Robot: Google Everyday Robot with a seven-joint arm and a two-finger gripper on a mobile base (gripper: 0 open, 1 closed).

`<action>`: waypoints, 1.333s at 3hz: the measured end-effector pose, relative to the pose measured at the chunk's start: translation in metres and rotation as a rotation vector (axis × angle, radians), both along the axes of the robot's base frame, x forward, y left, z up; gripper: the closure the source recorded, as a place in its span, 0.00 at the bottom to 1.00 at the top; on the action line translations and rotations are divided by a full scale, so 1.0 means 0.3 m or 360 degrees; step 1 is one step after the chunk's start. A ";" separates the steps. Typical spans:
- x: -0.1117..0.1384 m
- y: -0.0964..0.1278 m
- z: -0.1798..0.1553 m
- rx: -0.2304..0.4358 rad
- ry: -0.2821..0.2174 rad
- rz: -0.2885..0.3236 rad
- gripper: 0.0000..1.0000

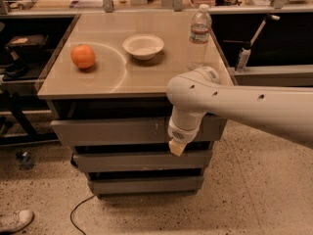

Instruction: Close top drawer

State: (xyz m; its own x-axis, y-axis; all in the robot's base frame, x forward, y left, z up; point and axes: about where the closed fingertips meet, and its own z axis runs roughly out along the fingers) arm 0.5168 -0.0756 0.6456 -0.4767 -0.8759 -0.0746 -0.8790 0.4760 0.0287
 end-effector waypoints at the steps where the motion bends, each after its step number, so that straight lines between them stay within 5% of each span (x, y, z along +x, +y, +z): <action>1: 0.044 0.024 0.012 -0.0018 -0.0011 0.0045 1.00; 4: 0.161 0.043 0.031 -0.0077 -0.0062 0.0029 1.00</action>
Offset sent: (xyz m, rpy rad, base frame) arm 0.0455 0.0156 0.0076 -0.0266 -0.0289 0.0306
